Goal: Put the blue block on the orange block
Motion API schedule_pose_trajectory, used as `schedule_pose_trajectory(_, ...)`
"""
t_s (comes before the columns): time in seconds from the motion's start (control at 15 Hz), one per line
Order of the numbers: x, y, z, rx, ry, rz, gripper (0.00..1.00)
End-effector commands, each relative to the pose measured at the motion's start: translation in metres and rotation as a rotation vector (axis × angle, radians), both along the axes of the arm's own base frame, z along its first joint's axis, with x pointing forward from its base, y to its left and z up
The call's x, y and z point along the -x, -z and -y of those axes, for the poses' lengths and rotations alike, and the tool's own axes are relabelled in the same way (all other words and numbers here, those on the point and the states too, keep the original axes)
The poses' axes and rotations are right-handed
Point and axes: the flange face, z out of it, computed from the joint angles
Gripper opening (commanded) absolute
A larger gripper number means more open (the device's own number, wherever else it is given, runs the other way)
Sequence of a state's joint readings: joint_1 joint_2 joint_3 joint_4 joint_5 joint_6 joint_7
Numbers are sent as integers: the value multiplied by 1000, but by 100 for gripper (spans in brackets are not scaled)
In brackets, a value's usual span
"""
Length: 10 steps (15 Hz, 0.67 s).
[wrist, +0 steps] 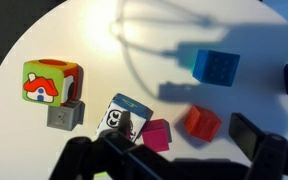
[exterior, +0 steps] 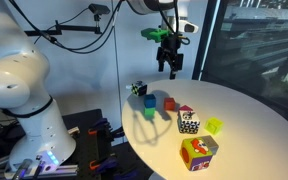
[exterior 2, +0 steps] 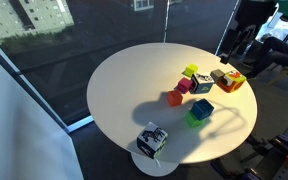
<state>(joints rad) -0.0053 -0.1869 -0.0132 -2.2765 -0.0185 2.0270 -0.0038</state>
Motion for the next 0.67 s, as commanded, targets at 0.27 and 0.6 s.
schedule_pose_trajectory(0.27,0,0,0,0,0,-1,100)
schedule_pose_trajectory(0.6,-2,9,-9,13,-13,-12,100)
